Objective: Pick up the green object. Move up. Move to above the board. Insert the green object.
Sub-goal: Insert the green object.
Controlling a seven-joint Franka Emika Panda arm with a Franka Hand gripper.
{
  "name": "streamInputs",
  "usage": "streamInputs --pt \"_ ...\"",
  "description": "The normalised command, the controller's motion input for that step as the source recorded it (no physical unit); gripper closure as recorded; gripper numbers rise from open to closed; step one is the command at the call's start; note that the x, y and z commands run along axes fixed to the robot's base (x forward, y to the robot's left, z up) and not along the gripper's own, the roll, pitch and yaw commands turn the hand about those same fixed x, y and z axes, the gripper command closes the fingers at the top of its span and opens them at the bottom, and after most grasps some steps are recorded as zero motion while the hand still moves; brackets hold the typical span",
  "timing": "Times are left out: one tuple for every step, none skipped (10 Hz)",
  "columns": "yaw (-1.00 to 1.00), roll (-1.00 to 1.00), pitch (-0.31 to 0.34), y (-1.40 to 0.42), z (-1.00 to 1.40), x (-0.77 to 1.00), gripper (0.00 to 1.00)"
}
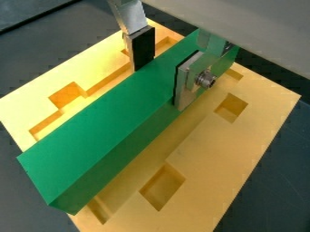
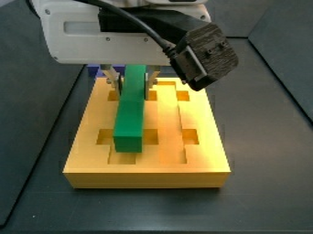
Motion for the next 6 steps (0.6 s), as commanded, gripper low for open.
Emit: streamInputs --pt "0.0 -0.04 -0.157 -0.04 -0.17 -0.15 1.0" --pt "0.0 0.0 -0.144 -0.1 -0.11 -0.2 1.0" --pt "0.0 0.0 -0.124 -0.13 -0.09 -0.11 1.0" --pt "0.0 0.0 -0.054 -0.16 -0.11 0.0 1.0" --pt "0.0 0.0 -0.027 -0.09 -0.16 0.0 1.0" --pt "0.0 0.01 0.0 -0.01 -0.23 0.01 1.0"
